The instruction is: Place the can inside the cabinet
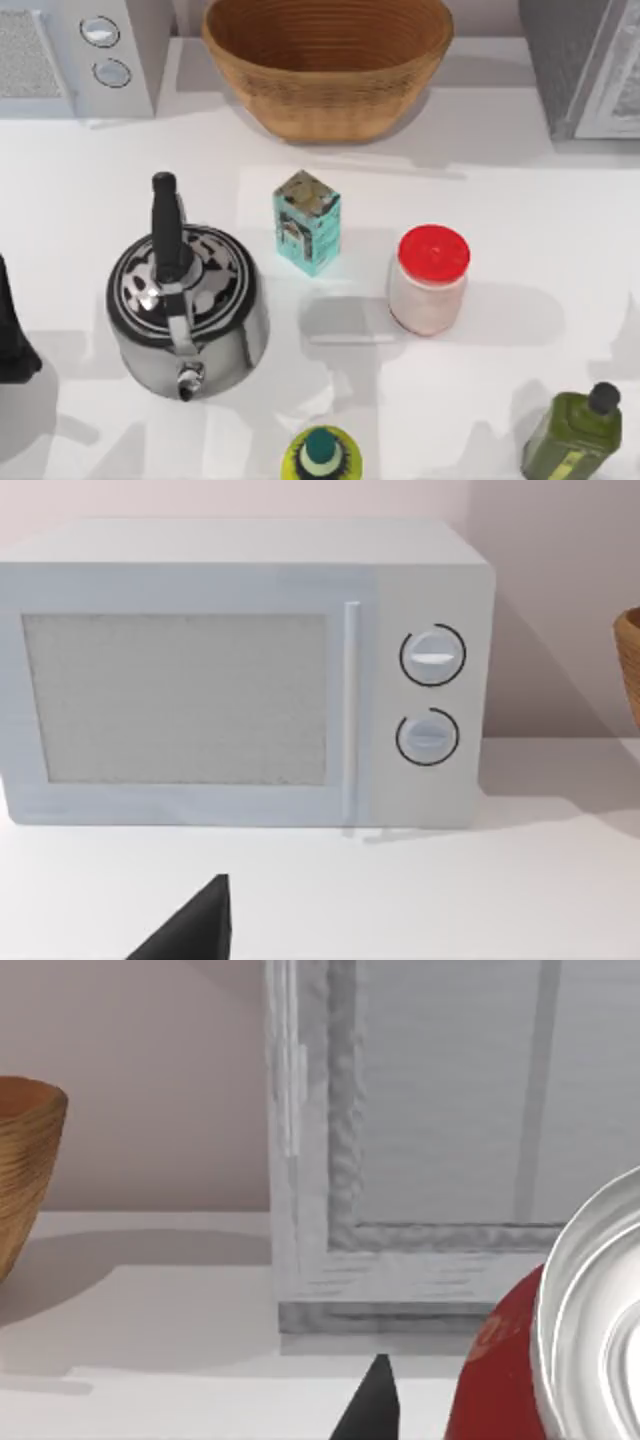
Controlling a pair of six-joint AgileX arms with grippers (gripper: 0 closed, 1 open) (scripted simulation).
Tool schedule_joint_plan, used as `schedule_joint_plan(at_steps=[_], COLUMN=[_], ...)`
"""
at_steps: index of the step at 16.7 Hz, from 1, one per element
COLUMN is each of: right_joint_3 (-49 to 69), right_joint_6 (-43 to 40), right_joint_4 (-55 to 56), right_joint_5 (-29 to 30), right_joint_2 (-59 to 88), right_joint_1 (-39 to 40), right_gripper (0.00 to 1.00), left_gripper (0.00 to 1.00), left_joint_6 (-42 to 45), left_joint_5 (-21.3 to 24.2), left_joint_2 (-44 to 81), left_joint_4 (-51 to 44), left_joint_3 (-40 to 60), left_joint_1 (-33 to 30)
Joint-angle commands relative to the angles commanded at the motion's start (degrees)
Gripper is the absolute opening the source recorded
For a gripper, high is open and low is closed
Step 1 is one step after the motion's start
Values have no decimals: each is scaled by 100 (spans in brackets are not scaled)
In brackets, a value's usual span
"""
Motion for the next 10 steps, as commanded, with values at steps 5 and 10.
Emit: schedule_joint_plan(at_steps=[5,10], right_joint_3=[1172,3573], right_joint_6=[17,35], right_joint_4=[-409,-895], right_joint_5=[188,412], right_joint_2=[940,2848], right_joint_1=[178,387], right_gripper=[0,0], left_gripper=[100,100], left_joint_6=[0,0], left_joint_5=[0,0], left_joint_2=[0,0], left_joint_4=[0,0], left_joint_3=[0,0], left_joint_1=[0,0])
